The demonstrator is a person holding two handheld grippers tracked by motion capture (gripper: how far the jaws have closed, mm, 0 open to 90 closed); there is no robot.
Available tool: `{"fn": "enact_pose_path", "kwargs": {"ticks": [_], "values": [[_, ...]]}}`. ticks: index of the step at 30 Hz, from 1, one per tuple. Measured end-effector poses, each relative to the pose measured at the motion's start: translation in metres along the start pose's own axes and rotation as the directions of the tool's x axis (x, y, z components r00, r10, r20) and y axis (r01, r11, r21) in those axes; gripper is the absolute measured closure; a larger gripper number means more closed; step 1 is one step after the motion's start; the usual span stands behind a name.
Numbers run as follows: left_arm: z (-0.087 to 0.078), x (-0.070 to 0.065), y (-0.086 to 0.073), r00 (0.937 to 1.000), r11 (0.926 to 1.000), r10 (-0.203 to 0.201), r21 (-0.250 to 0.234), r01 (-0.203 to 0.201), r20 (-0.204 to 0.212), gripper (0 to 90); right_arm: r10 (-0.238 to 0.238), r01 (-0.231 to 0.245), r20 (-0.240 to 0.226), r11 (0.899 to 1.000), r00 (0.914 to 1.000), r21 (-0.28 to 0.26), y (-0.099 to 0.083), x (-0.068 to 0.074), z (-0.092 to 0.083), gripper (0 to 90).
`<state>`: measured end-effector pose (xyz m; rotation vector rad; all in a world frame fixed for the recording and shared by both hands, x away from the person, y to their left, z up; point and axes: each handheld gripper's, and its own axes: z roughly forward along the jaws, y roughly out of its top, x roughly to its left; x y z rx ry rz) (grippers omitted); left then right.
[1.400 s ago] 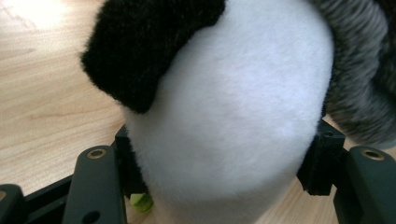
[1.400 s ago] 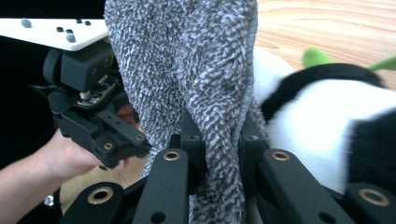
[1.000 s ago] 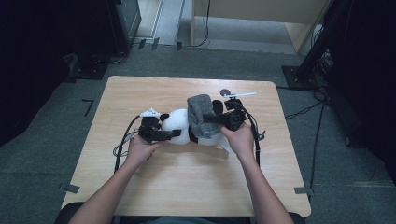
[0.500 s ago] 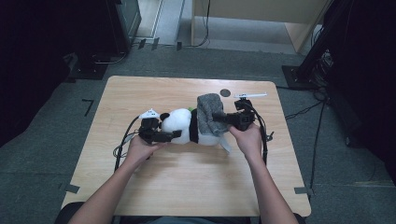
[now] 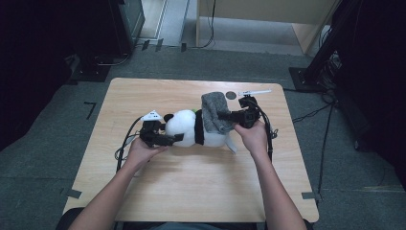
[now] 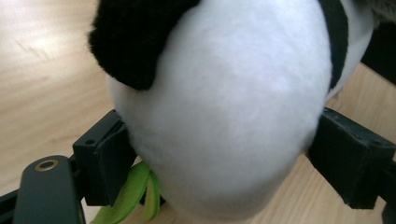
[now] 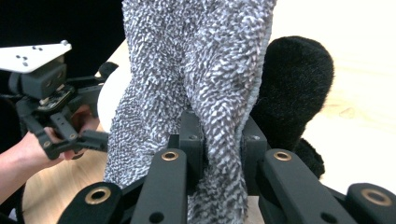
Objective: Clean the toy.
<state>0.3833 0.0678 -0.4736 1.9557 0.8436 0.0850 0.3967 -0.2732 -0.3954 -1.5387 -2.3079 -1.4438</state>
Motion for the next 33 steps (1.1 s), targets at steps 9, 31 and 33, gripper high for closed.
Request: {"fn": "enact_pose_path", "kwargs": {"ticks": [9, 31, 33], "values": [[-0.002, 0.005, -0.008, 0.9975, 0.9972, 0.07, -0.025, -0.07, -0.008, 14.5, 0.01, -0.011, 0.009, 1.0, 0.9999, 0.012, 0.012, -0.006, 0.005, 77.6], [0.013, 0.012, -0.017, 0.9996, 0.9951, 0.02, -0.097, -0.018, 0.018, 50.3, 0.084, -0.083, 0.022, 0.996, 0.9963, -0.028, 0.025, -0.019, 0.016, 78.7], [0.009, 0.01, -0.015, 0.9982, 0.9976, 0.009, -0.069, -0.004, 0.06, 52.3, 0.077, -0.077, 0.023, 0.997, 0.9967, -0.015, 0.025, -0.015, 0.011, 78.9]]}}
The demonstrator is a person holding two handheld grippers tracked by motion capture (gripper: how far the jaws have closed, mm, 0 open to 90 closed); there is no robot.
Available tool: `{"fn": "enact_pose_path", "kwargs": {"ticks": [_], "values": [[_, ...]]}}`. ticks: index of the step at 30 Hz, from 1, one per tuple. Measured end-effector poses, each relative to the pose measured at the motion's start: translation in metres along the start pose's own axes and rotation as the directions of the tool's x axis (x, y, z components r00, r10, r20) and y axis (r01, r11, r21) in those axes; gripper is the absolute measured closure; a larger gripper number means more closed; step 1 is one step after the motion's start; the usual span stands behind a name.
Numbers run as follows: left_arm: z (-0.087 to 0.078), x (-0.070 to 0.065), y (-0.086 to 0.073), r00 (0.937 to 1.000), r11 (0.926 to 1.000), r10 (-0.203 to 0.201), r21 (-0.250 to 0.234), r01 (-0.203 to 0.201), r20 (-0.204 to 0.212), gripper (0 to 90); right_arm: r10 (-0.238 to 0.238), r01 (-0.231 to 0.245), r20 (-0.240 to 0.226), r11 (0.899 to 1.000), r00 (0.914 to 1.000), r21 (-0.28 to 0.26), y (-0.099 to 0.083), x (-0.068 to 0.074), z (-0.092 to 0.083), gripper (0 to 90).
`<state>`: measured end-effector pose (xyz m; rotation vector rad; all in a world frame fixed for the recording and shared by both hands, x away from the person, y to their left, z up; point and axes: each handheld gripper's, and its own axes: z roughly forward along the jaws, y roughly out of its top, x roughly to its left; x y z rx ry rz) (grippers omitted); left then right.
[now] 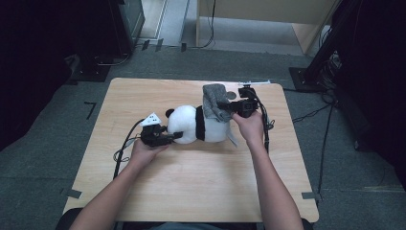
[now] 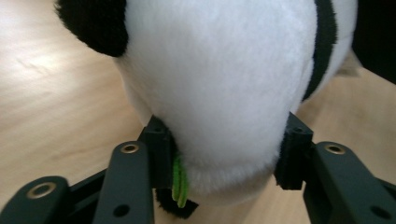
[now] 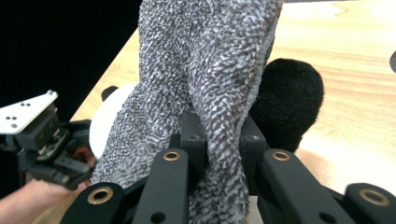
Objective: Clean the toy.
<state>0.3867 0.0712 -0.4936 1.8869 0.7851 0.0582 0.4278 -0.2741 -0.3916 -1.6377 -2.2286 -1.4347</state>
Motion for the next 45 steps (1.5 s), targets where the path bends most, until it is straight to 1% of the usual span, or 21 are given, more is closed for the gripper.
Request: {"fn": "enact_pose_path", "kwargs": {"ticks": [1, 2, 3, 4, 5, 6, 9, 12, 15, 18, 20, 22, 24, 25, 27, 28, 31, 33, 38, 41, 45], "values": [[-0.003, -0.001, 0.002, 0.9994, 0.9995, -0.026, 0.017, 0.026, 0.025, 52.4, -0.004, 0.004, 0.0, 1.0, 1.0, 0.001, 0.0, 0.002, -0.003, 79.0], [-0.006, -0.002, 0.004, 0.9968, 0.9981, -0.058, 0.026, 0.056, 0.055, 52.5, -0.005, 0.005, -0.003, 1.0, 1.0, 0.004, 0.0, 0.005, -0.006, 79.2], [-0.009, -0.004, 0.005, 0.9947, 0.9967, -0.076, 0.035, 0.073, 0.069, 52.6, -0.012, 0.012, -0.005, 1.0, 0.9999, 0.008, 0.001, 0.008, -0.009, 79.2], [-0.012, -0.006, 0.006, 0.9942, 0.9957, -0.081, 0.05, 0.078, 0.07, 52.5, -0.02, 0.02, -0.012, 1.0, 0.9997, 0.009, 0.002, 0.012, -0.012, 79.4], [-0.013, -0.009, 0.007, 0.995, 0.9949, -0.081, 0.064, 0.078, 0.057, 52.2, -0.029, 0.03, -0.025, 1.0, 0.9993, 0.008, 0.003, 0.016, -0.015, 79.4], [-0.013, -0.013, 0.005, 0.9969, 0.9949, -0.074, 0.071, 0.072, 0.026, 50.7, -0.042, 0.042, -0.04, 0.999, 0.9983, 0.004, 0.004, 0.021, -0.018, 79.5], [-0.012, -0.016, 0.0, 0.9988, 0.9979, -0.048, 0.044, 0.048, -0.003, 44.7, -0.079, 0.079, -0.076, 0.997, 0.994, -0.003, 0.005, 0.041, -0.019, 79.4], [-0.007, -0.017, -0.005, 0.9996, 0.9992, -0.016, 0.036, 0.017, -0.022, 41.6, -0.098, 0.099, -0.127, 0.995, 0.987, 0.002, 0.002, 0.059, -0.01, 79.4], [-0.003, -0.019, -0.005, 0.9993, 0.999, -0.019, 0.04, 0.02, -0.033, 39.9, -0.092, 0.097, -0.189, 0.995, 0.9777, 0.017, -0.002, 0.072, 0.005, 79.4], [-0.003, -0.019, -0.004, 0.9991, 0.999, -0.02, 0.038, 0.022, -0.037, 40.0, -0.103, 0.114, -0.204, 0.993, 0.9735, 0.042, -0.007, 0.083, 0.024, 79.4], [-0.003, -0.017, -0.004, 0.9985, 0.9983, -0.043, 0.039, 0.044, -0.034, 40.0, -0.098, 0.113, -0.215, 0.992, 0.9718, 0.063, -0.011, 0.087, 0.034, 79.3], [-0.003, -0.017, -0.004, 0.998, 0.9978, -0.054, 0.037, 0.055, -0.034, 40.0, -0.084, 0.106, -0.222, 0.991, 0.9714, 0.087, -0.015, 0.091, 0.045, 79.3], [-0.003, -0.017, -0.003, 0.9978, 0.9977, -0.056, 0.036, 0.058, -0.034, 40.0, -0.066, 0.093, -0.25, 0.991, 0.966, 0.096, -0.02, 0.093, 0.054, 79.4], [-0.003, -0.017, -0.003, 0.9978, 0.9977, -0.057, 0.034, 0.059, -0.034, 40.1, -0.069, 0.096, -0.237, 0.99, 0.9691, 0.107, -0.022, 0.094, 0.057, 79.3], [-0.002, -0.017, -0.003, 0.9978, 0.9978, -0.052, 0.039, 0.054, -0.042, 40.2, -0.096, 0.123, -0.192, 0.984, 0.9766, 0.13, -0.026, 0.096, 0.065, 79.0], [-0.002, -0.017, -0.004, 0.997, 0.9969, -0.063, 0.046, 0.065, -0.045, 40.3, -0.094, 0.121, -0.188, 0.983, 0.9778, 0.138, -0.028, 0.095, 0.069, 78.7], [0.0, -0.013, -0.005, 0.9936, 0.993, -0.105, 0.05, 0.107, -0.041, 40.4, -0.088, 0.112, -0.18, 0.986, 0.9798, 0.128, -0.033, 0.089, 0.077, 78.8], [0.001, -0.012, -0.005, 0.9924, 0.9918, -0.116, 0.049, 0.118, -0.042, 40.8, -0.09, 0.112, -0.178, 0.987, 0.9799, 0.115, -0.035, 0.085, 0.08, 78.9], [0.001, -0.012, -0.003, 0.9882, 0.9875, -0.145, 0.055, 0.147, -0.05, 41.9, -0.11, 0.128, -0.15, 0.985, 0.9826, 0.117, -0.033, 0.082, 0.077, 78.9], [0.002, -0.011, -0.003, 0.9882, 0.9875, -0.144, 0.057, 0.147, -0.051, 43.2, -0.096, 0.113, -0.144, 0.987, 0.985, 0.115, -0.031, 0.075, 0.072, 78.7], [0.002, -0.009, -0.002, 0.9858, 0.9849, -0.161, 0.057, 0.163, -0.049, 43.8, -0.079, 0.091, -0.117, 0.99, 0.9901, 0.109, -0.029, 0.064, 0.061, 78.7]]}}
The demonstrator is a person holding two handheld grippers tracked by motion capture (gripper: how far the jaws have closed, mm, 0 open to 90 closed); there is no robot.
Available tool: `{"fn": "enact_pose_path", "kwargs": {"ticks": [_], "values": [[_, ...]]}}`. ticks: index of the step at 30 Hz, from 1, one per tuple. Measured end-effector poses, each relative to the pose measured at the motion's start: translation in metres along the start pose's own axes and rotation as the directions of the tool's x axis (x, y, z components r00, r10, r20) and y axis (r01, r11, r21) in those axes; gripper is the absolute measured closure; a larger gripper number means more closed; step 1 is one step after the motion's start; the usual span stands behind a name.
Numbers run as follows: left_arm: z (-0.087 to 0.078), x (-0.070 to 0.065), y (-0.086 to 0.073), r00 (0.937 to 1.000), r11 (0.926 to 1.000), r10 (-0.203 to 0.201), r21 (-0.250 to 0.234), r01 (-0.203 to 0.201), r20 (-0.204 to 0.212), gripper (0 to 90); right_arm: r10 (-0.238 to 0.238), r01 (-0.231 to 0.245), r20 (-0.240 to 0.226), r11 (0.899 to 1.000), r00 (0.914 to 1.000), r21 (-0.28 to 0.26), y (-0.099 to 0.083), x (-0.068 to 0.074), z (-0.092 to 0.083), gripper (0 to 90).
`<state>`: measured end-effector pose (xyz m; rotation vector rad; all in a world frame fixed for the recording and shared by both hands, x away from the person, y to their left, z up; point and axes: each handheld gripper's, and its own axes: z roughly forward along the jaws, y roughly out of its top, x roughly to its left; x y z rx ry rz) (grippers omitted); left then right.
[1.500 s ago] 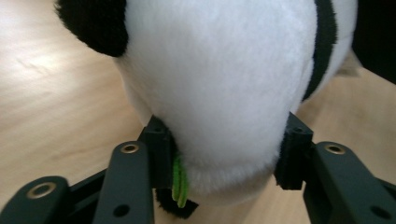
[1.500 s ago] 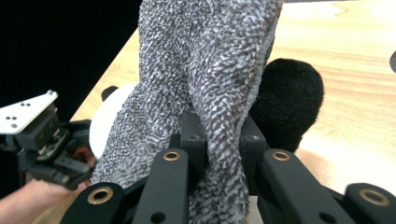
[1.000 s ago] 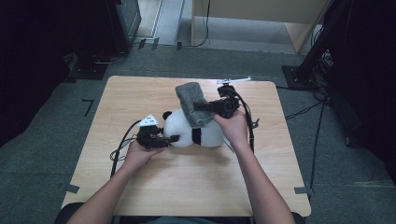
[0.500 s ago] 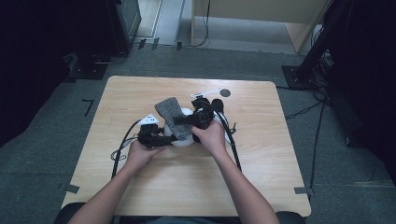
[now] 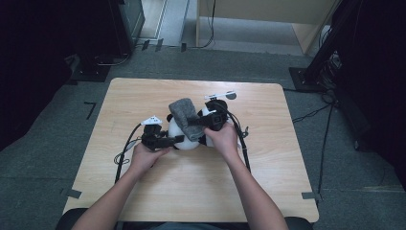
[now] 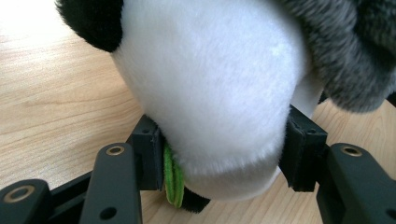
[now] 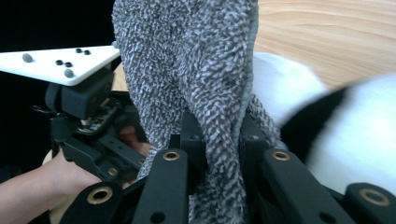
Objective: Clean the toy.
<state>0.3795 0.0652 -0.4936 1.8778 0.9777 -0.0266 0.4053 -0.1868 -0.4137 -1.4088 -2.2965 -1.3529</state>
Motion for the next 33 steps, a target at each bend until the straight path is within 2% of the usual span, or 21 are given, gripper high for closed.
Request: {"fn": "enact_pose_path", "kwargs": {"ticks": [4, 8, 12, 23, 33], "values": [[0.001, -0.002, 0.001, 0.9996, 0.9996, 0.028, 0.001, -0.028, -0.009, 43.8, 0.017, -0.017, 0.01, 1.0, 0.9998, -0.008, -0.002, -0.009, -0.013, 79.0], [0.001, 0.0, 0.002, 0.9998, 0.9998, 0.02, 0.007, -0.02, 0.002, 43.8, 0.013, -0.012, 0.024, 1.0, 0.9996, -0.023, -0.003, -0.014, -0.026, 79.0], [0.001, 0.001, 0.002, 0.9998, 0.9998, 0.019, 0.005, -0.019, 0.009, 43.7, 0.042, -0.04, 0.021, 0.997, 0.9989, -0.059, -0.005, -0.024, -0.041, 79.0], [0.002, 0.001, 0.003, 0.9994, 0.9994, 0.033, 0.006, -0.033, 0.005, 43.4, 0.092, -0.088, 0.027, 0.991, 0.9954, -0.105, -0.009, -0.043, -0.07, 78.9], [0.002, 0.002, 0.004, 0.9997, 0.9997, 0.024, 0.008, -0.024, 0.009, 43.2, 0.125, -0.114, 0.074, 0.984, 0.9894, -0.136, -0.014, -0.06, -0.094, 78.7]]}}
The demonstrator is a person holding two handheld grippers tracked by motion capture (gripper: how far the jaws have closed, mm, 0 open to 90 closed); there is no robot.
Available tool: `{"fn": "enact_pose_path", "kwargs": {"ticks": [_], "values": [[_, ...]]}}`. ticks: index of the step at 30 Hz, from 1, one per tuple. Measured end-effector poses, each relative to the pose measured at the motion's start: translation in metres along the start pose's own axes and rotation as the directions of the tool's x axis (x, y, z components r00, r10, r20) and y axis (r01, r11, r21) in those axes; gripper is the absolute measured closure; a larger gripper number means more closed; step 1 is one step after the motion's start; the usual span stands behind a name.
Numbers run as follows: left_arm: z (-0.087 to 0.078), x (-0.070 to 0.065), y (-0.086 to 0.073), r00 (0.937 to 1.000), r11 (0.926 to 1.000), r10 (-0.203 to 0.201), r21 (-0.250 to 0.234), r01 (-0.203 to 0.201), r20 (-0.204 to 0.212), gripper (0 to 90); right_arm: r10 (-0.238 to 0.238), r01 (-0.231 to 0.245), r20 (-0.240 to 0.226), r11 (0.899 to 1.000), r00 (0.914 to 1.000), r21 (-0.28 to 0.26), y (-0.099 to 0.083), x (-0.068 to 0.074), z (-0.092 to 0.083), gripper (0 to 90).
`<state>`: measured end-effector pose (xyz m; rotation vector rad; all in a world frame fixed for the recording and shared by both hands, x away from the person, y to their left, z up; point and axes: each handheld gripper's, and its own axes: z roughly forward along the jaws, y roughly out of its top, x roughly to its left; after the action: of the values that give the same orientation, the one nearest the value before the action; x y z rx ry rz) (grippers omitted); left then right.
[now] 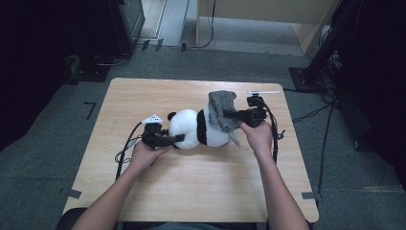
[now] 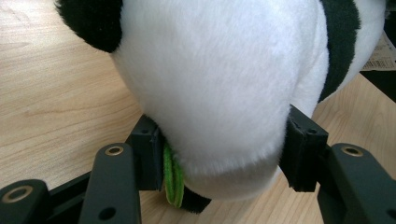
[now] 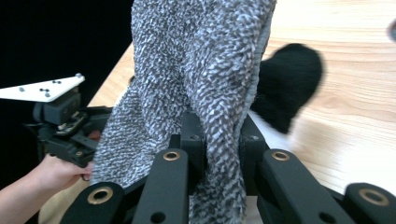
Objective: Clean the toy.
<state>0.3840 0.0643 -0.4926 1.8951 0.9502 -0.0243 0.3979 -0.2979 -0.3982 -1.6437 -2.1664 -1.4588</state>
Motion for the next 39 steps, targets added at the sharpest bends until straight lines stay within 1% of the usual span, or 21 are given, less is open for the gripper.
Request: {"fn": "enact_pose_path", "kwargs": {"ticks": [2, 6, 7, 10, 12, 14, 16, 18, 19, 23, 25, 26, 29, 33, 37, 39], "values": [[0.0, 0.0, 0.0, 1.0, 1.0, -0.002, 0.0, 0.002, 0.0, 43.2, 0.012, -0.012, 0.013, 1.0, 0.9998, -0.004, 0.0, -0.006, -0.005, 78.6], [0.0, 0.001, 0.0, 1.0, 1.0, -0.005, 0.006, 0.005, -0.001, 43.2, 0.029, -0.028, 0.064, 1.0, 0.9976, -0.007, -0.003, -0.018, -0.014, 78.8], [0.0, 0.001, 0.0, 1.0, 1.0, -0.003, 0.007, 0.003, -0.002, 43.2, 0.037, -0.036, 0.07, 0.999, 0.9968, -0.01, -0.004, -0.021, -0.016, 78.8], [0.0, 0.001, 0.0, 1.0, 1.0, -0.001, 0.006, 0.001, -0.006, 43.1, 0.048, -0.047, 0.06, 0.998, 0.997, -0.032, -0.007, -0.025, -0.025, 78.9], [0.0, 0.0, 0.0, 0.9999, 0.9999, 0.008, 0.007, -0.008, -0.012, 43.0, 0.055, -0.053, 0.028, 0.997, 0.9981, -0.047, -0.007, -0.023, -0.03, 78.9], [0.0, 0.0, 0.0, 0.9999, 0.9999, 0.009, 0.007, -0.009, -0.013, 43.0, 0.048, -0.049, -0.007, 0.997, 0.9988, -0.062, -0.005, -0.017, -0.033, 79.0], [0.001, 0.0, 0.001, 0.9999, 1.0, 0.005, 0.006, -0.005, -0.013, 43.0, 0.032, -0.035, -0.039, 0.997, 0.9987, -0.072, -0.002, -0.008, -0.034, 79.0], [0.001, 0.0, 0.001, 0.9999, 1.0, 0.004, 0.007, -0.004, -0.013, 43.0, 0.017, -0.025, -0.091, 0.996, 0.9957, -0.086, 0.001, 0.004, -0.031, 78.9], [0.001, 0.0, 0.001, 0.9999, 1.0, 0.004, 0.007, -0.004, -0.013, 43.0, 0.003, -0.011, -0.097, 0.997, 0.9953, -0.082, 0.002, 0.011, -0.029, 79.0], [0.0, -0.001, 0.001, 0.9999, 1.0, 0.003, 0.008, -0.003, -0.014, 42.9, -0.06, 0.054, -0.11, 0.997, 0.9922, -0.049, 0.008, 0.039, -0.011, 79.0], [0.0, -0.001, 0.001, 0.9999, 1.0, 0.003, 0.008, -0.003, -0.015, 42.8, -0.083, 0.08, -0.119, 0.996, 0.9895, -0.026, 0.01, 0.049, 0.003, 78.9], [0.0, -0.001, 0.001, 0.9999, 1.0, 0.003, 0.008, -0.003, -0.015, 42.8, -0.09, 0.09, -0.125, 0.996, 0.9881, -0.01, 0.01, 0.054, 0.013, 78.9], [0.0, -0.001, 0.001, 0.9999, 0.9999, 0.005, 0.009, -0.005, -0.015, 42.7, -0.094, 0.099, -0.138, 0.995, 0.986, 0.031, 0.01, 0.064, 0.034, 78.9], [0.0, -0.001, 0.001, 0.9999, 1.0, 0.002, 0.008, -0.002, -0.016, 42.7, -0.103, 0.115, -0.157, 0.991, 0.9822, 0.07, 0.008, 0.077, 0.063, 78.9], [0.0, -0.001, 0.001, 0.9998, 1.0, 0.004, 0.007, -0.004, -0.018, 42.6, -0.121, 0.138, -0.156, 0.985, 0.9803, 0.102, 0.005, 0.089, 0.086, 78.8], [0.0, -0.002, 0.001, 0.9998, 0.9999, 0.009, 0.008, -0.009, -0.019, 42.5, -0.125, 0.143, -0.148, 0.983, 0.9811, 0.118, 0.003, 0.091, 0.096, 78.4]]}}
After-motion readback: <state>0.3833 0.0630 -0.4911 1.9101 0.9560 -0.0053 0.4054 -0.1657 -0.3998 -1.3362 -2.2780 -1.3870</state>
